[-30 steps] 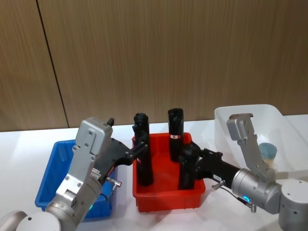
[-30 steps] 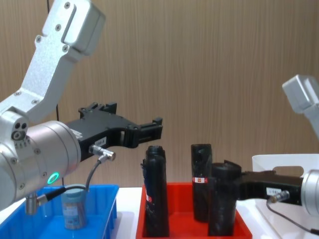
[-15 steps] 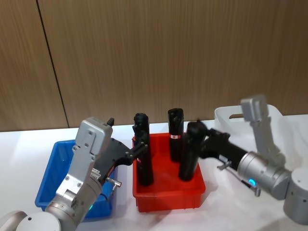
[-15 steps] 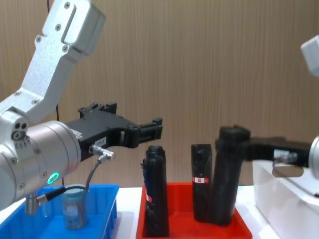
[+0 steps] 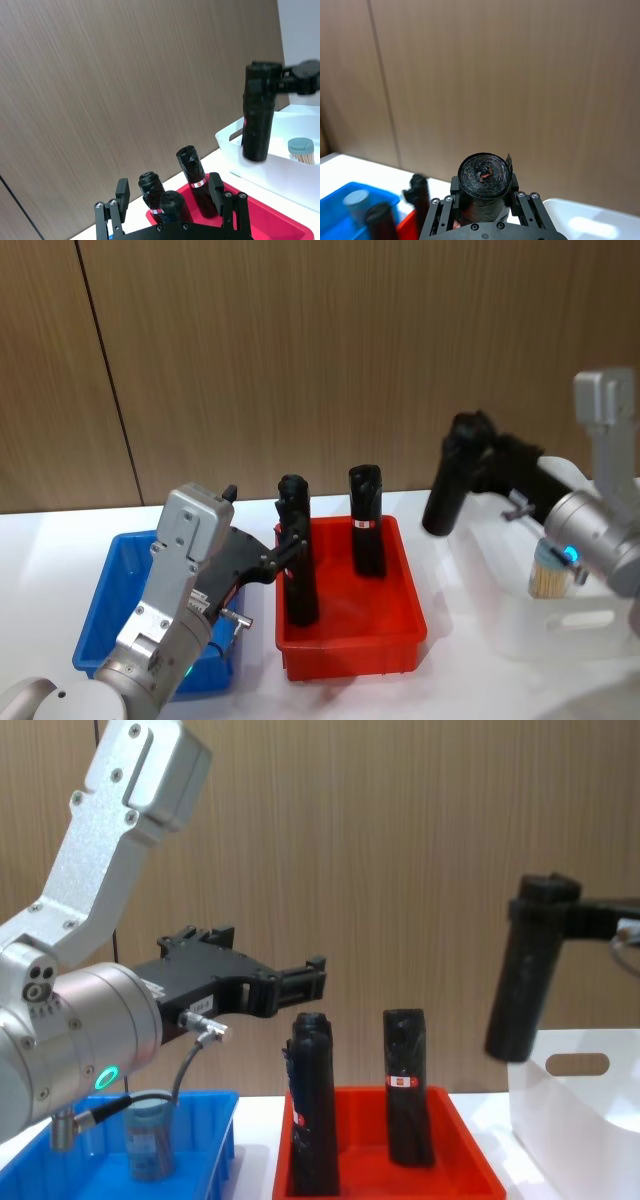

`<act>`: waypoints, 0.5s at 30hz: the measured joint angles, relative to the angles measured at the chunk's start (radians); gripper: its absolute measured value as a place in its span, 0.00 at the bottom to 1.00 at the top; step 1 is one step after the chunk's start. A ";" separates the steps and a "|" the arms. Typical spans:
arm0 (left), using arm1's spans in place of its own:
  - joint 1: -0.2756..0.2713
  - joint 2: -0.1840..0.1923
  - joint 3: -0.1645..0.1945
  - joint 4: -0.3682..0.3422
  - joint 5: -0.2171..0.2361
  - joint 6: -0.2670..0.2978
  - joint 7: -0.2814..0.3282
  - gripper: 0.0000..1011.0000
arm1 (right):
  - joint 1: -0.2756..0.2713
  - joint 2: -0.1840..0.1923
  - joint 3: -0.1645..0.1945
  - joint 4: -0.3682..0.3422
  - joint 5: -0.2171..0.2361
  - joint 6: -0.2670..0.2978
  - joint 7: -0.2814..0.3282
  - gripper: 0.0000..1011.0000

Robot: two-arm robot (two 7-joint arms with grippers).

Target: Pick the cotton swabs from the blue box and place them into the white box.

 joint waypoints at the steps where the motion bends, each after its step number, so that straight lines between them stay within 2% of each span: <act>1: 0.000 0.000 0.000 0.000 0.000 0.000 0.000 0.99 | 0.003 0.002 0.003 0.000 -0.003 -0.002 -0.005 0.52; 6: 0.000 0.000 0.000 0.000 0.000 0.000 0.000 0.99 | 0.031 0.011 0.020 0.018 -0.026 -0.019 -0.033 0.52; 15: 0.000 0.000 0.000 0.000 0.000 0.000 0.000 0.99 | 0.090 0.017 0.038 0.104 -0.076 -0.049 -0.064 0.52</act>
